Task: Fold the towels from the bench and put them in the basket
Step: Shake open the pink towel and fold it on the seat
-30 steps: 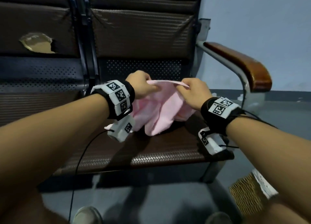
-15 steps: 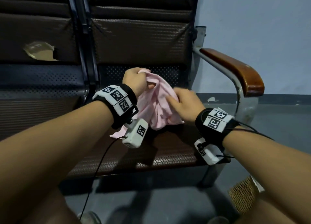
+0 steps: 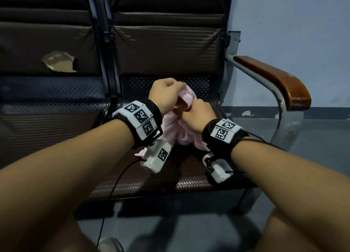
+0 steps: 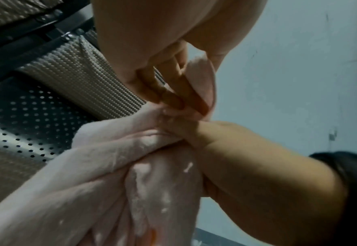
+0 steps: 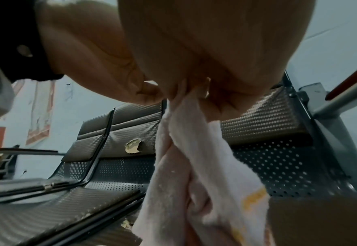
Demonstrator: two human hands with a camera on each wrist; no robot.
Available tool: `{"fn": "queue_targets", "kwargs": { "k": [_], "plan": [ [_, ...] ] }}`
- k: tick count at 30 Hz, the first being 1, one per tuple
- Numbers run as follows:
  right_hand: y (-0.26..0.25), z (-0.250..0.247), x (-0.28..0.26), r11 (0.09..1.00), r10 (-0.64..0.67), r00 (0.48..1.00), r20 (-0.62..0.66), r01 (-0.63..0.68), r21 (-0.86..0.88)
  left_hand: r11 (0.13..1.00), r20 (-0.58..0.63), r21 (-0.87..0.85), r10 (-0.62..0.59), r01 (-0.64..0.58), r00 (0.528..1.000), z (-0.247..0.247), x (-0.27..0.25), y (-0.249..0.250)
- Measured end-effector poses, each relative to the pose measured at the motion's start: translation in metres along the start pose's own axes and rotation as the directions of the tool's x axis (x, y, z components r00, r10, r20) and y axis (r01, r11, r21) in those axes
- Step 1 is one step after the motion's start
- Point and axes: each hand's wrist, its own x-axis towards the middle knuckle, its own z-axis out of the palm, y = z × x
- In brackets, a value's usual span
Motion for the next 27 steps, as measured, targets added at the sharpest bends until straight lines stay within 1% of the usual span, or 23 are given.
{"fn": "queue_targets", "kwargs": {
  "k": [2, 4, 6, 7, 8, 9, 10, 11, 12, 13, 14, 16, 17, 18, 19, 20, 21, 22, 23, 24, 25, 27],
  "plan": [
    [-0.002, 0.004, 0.005, 0.997, 0.038, 0.999, 0.005, -0.038, 0.062, 0.998, -0.028, 0.002, 0.06, -0.06, 0.998, -0.006, 0.0, 0.001],
    [-0.003, 0.005, 0.01, 0.968, 0.077, 0.997, -0.017, -0.07, 0.24, 0.992, -0.083, 0.085, 0.098, -0.091, 0.992, -0.014, 0.004, -0.003],
    [-0.004, 0.003, 0.016, 0.924, 0.092, 0.994, -0.063, -0.062, 0.377, 0.993, -0.11, 0.086, 0.094, -0.084, 0.99, -0.022, 0.007, -0.006],
    [-0.004, 0.002, 0.018, 0.918, 0.091, 0.993, -0.081, -0.052, 0.393, 0.996, -0.113, 0.041, 0.078, -0.074, 0.99, -0.025, 0.008, -0.007],
    [-0.003, 0.001, 0.02, 0.929, 0.081, 0.993, -0.085, -0.044, 0.368, 0.998, -0.11, -0.015, 0.063, -0.065, 0.992, -0.027, 0.009, -0.007],
    [-0.001, 0.0, 0.02, 0.96, 0.058, 0.996, -0.072, -0.036, 0.278, 0.996, -0.114, -0.058, 0.056, -0.063, 0.992, -0.028, 0.01, -0.007],
    [0.002, 0.001, 0.018, 0.991, 0.028, 0.999, -0.039, -0.023, 0.13, 0.995, -0.132, -0.075, 0.053, -0.064, 0.99, -0.03, 0.012, -0.007],
    [0.004, 0.001, 0.016, 1.0, 0.006, 1.0, 0.005, -0.006, -0.026, 0.994, -0.158, -0.084, 0.05, -0.064, 0.986, -0.032, 0.015, -0.007],
    [0.007, 0.003, 0.015, 0.987, -0.003, 0.999, 0.05, 0.011, -0.16, 0.995, -0.19, -0.086, 0.039, -0.056, 0.981, -0.036, 0.018, -0.008],
    [0.01, 0.004, 0.014, 0.971, 0.008, 0.996, 0.094, 0.015, -0.239, 0.996, -0.221, -0.08, 0.022, -0.041, 0.975, -0.039, 0.022, -0.009],
    [0.011, 0.003, 0.014, 0.969, 0.034, 0.993, 0.117, -0.004, -0.249, 0.998, -0.243, -0.059, 0.001, -0.015, 0.97, -0.043, 0.026, -0.011],
    [0.014, -0.001, 0.016, 0.976, 0.098, 0.989, 0.108, -0.074, -0.205, 0.998, -0.275, 0.023, -0.048, 0.056, 0.96, -0.048, 0.03, -0.015],
    [0.015, -0.003, 0.019, 0.981, 0.12, 0.987, 0.107, -0.101, -0.169, 0.995, -0.299, 0.035, -0.077, 0.091, 0.951, -0.05, 0.031, -0.017],
    [0.015, -0.005, 0.021, 0.986, 0.13, 0.986, 0.104, -0.118, -0.117, 0.993, -0.311, 0.032, -0.098, 0.113, 0.945, -0.052, 0.031, -0.018],
    [0.014, -0.008, 0.023, 0.992, 0.122, 0.99, 0.073, -0.118, -0.048, 0.992, -0.303, -0.011, -0.125, 0.128, 0.945, -0.053, 0.029, -0.017],
    [0.015, -0.011, 0.025, 0.993, 0.11, 0.994, 0.028, -0.111, 0.045, 0.989, -0.263, -0.054, -0.149, 0.139, 0.953, -0.053, 0.028, -0.017],
    [0.015, -0.015, 0.027, 0.99, 0.084, 0.996, -0.035, -0.079, 0.116, 0.986, -0.207, -0.07, -0.163, 0.151, 0.965, -0.052, 0.027, -0.017],
    [0.017, -0.018, 0.028, 0.985, 0.054, 0.993, -0.106, -0.036, 0.17, 0.988, -0.159, -0.051, -0.152, 0.146, 0.976, -0.051, 0.025, -0.016],
    [0.021, -0.019, 0.029, 0.985, 0.002, 0.987, -0.16, 0.025, 0.173, 0.992, -0.134, -0.034, -0.124, 0.121, 0.983, -0.051, 0.025, -0.017],
    [0.024, -0.02, 0.029, 0.988, -0.078, 0.983, -0.168, 0.099, 0.121, 0.995, -0.14, -0.029, -0.096, 0.092, 0.985, -0.052, 0.024, -0.018],
    [0.03, -0.021, 0.027, 0.984, -0.173, 0.978, -0.12, 0.177, 0.021, 0.997, -0.165, -0.042, -0.078, 0.072, 0.983, -0.054, 0.025, -0.019],
    [0.04, -0.019, 0.02, 0.942, -0.294, 0.954, 0.06, 0.299, -0.149, 0.998, -0.223, -0.063, -0.039, 0.026, 0.974, -0.06, 0.029, -0.022]
  ]
}}
